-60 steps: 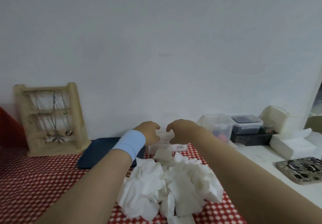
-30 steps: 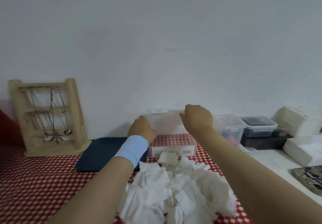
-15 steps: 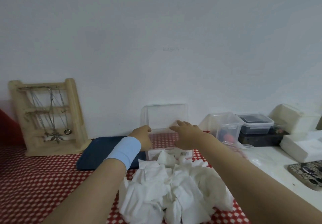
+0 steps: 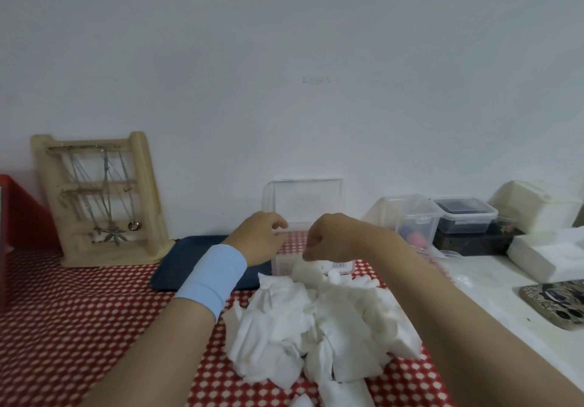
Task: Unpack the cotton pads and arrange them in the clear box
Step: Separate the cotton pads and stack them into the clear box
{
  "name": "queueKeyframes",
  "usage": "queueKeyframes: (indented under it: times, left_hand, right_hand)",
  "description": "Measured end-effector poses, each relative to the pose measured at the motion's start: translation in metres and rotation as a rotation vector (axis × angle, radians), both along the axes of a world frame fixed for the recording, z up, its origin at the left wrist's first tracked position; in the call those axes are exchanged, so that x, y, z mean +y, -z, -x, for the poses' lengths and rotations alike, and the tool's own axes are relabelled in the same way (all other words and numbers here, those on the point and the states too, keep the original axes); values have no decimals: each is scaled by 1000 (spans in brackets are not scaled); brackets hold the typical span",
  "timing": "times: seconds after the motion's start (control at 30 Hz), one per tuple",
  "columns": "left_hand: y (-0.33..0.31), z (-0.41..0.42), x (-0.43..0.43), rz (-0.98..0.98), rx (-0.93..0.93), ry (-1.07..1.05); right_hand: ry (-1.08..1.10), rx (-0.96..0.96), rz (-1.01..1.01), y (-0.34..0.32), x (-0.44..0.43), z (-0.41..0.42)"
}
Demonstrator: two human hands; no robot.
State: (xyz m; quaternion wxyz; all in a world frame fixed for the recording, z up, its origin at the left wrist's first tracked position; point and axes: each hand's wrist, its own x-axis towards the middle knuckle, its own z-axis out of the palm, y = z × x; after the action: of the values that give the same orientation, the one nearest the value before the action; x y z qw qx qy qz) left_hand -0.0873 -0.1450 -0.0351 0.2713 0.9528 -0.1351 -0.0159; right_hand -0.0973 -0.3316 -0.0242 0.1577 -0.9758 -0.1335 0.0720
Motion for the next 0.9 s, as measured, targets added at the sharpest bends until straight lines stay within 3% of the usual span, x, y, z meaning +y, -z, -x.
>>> queueKeyframes:
  times: [0.27,0.43,0.57,0.73,0.9]
  left_hand:
    - [-9,73,0,107,-57,46]
    - [-4,128,4,79,222,199]
    - [12,155,14,-131,423,219]
    - [27,185,18,-240,398,230]
    - [29,191,33,-172,419,172]
  right_hand:
    - [-76,-31,-21,-13,7,48]
    - [-157,11,55,-14,11,97]
    - [-226,149,69,0,23,131]
    - [-285,195,199,30,47,152]
    - [-257,155,262,39,52,161]
